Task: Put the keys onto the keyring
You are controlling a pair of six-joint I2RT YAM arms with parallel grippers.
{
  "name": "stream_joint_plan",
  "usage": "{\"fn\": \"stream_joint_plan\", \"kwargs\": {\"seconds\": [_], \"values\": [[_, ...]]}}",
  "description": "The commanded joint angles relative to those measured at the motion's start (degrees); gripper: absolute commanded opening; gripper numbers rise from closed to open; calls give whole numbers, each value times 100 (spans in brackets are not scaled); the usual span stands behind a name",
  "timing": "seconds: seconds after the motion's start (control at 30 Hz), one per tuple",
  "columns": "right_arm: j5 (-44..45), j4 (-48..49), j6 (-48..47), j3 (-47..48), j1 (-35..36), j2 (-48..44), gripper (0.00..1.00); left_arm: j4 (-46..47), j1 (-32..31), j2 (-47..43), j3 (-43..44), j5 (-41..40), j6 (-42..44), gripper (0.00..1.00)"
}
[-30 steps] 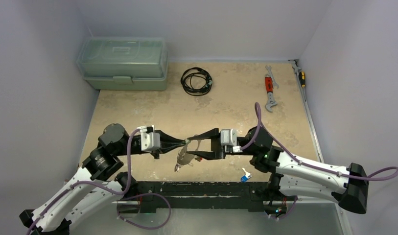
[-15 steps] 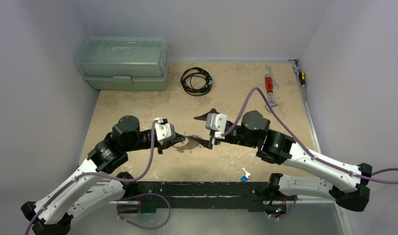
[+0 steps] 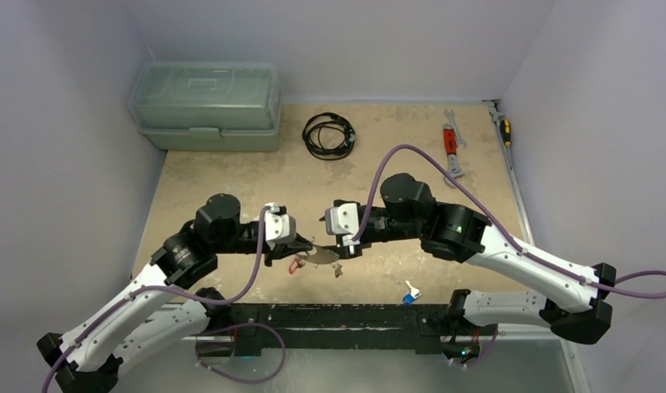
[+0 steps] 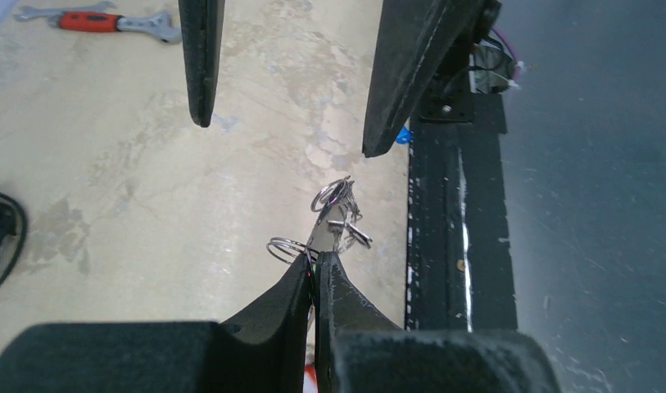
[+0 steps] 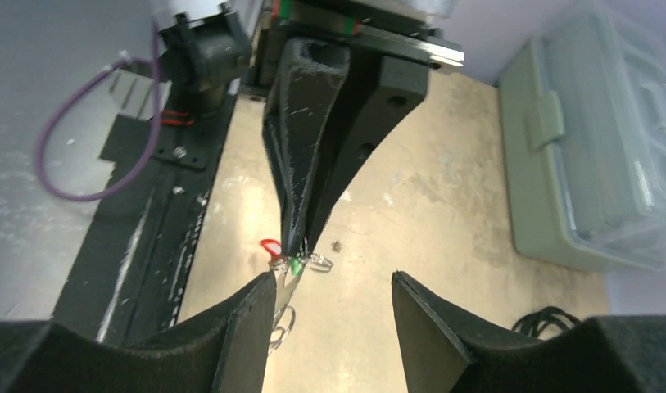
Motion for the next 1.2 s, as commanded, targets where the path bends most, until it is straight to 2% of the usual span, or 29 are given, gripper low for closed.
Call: {"fn": "stream_joint_plan", "kwargs": {"seconds": [0.0,0.3,0.97,1.17], "values": [[-656,-315,-211,210,-3,-9,56,-213,-29,130,421,699,-139,0],[-946,-81,-154,57,-1,300,43,-534,-31,212,705,1020,-249,0],[-1180,47,-52,-117,1,541,36,-818,-31,425,1102,1300,-203,0],[-1199,36,-18,-101,-4,638,30,-859,-29,415,1127,1268,-197,0]]}}
